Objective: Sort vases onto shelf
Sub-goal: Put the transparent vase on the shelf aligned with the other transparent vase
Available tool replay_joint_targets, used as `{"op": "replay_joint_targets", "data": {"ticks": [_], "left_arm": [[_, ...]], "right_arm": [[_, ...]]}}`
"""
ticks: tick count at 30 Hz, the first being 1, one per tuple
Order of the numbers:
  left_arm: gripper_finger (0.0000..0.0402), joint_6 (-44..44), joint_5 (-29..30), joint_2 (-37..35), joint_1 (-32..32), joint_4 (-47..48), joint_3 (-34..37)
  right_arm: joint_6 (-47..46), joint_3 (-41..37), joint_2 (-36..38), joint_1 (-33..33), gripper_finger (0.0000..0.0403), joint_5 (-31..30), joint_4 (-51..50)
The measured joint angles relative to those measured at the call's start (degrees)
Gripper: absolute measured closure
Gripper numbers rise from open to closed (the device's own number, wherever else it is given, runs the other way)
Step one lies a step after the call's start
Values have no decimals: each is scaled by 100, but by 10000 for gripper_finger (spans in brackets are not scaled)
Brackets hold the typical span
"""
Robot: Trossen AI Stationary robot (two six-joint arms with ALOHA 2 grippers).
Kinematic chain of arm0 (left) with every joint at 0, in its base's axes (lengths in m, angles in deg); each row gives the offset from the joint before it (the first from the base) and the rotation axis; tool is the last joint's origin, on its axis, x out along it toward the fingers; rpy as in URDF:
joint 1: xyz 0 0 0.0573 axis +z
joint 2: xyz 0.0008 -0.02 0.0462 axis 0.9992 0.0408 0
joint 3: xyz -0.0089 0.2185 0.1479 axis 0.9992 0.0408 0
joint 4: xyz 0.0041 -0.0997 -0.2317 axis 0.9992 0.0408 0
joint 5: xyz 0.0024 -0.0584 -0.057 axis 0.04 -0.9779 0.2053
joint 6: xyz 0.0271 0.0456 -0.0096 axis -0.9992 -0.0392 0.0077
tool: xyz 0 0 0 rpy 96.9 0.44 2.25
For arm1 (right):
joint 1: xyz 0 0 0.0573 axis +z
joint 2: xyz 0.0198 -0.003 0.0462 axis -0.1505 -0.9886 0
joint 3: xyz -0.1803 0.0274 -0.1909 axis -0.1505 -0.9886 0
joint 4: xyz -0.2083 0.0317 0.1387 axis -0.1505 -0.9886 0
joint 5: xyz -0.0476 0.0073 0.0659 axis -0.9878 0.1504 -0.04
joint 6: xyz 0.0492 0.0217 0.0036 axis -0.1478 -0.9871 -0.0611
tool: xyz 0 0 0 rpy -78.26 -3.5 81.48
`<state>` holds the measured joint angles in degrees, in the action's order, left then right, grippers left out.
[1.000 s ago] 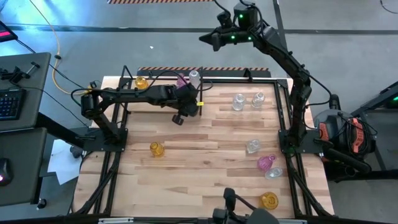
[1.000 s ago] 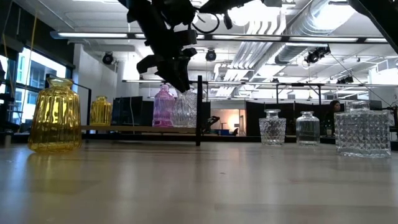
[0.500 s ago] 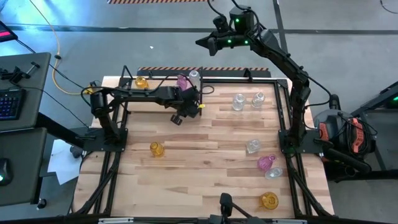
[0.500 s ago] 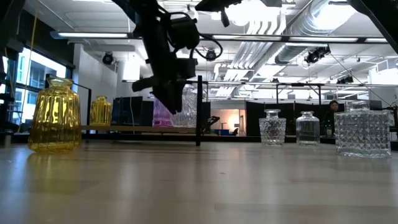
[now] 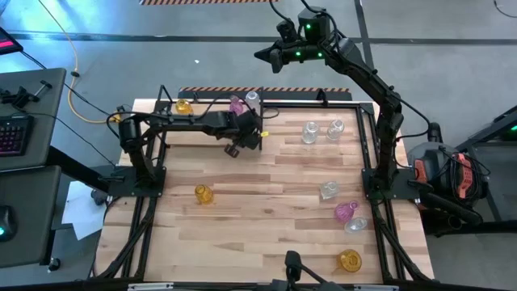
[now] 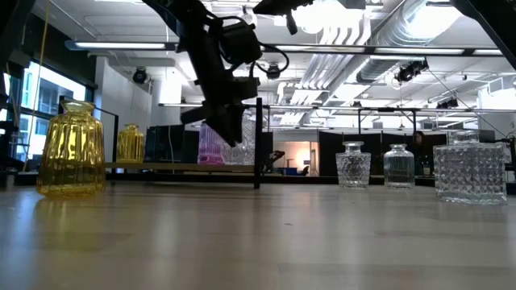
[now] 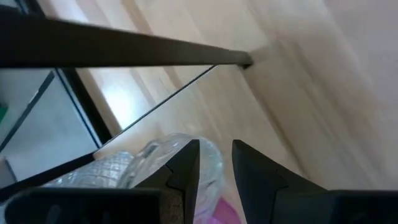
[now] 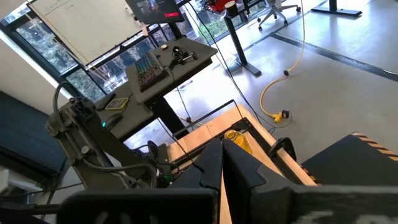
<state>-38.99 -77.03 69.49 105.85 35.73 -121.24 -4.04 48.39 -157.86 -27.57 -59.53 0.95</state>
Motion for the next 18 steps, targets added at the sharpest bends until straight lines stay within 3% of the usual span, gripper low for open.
{"op": "replay_joint_targets", "data": {"ticks": [18], "left_arm": [[314, -321, 7, -2, 70, -551, 0]], "right_arm": [[-6, 0, 0, 0, 403, 0, 0]]}}
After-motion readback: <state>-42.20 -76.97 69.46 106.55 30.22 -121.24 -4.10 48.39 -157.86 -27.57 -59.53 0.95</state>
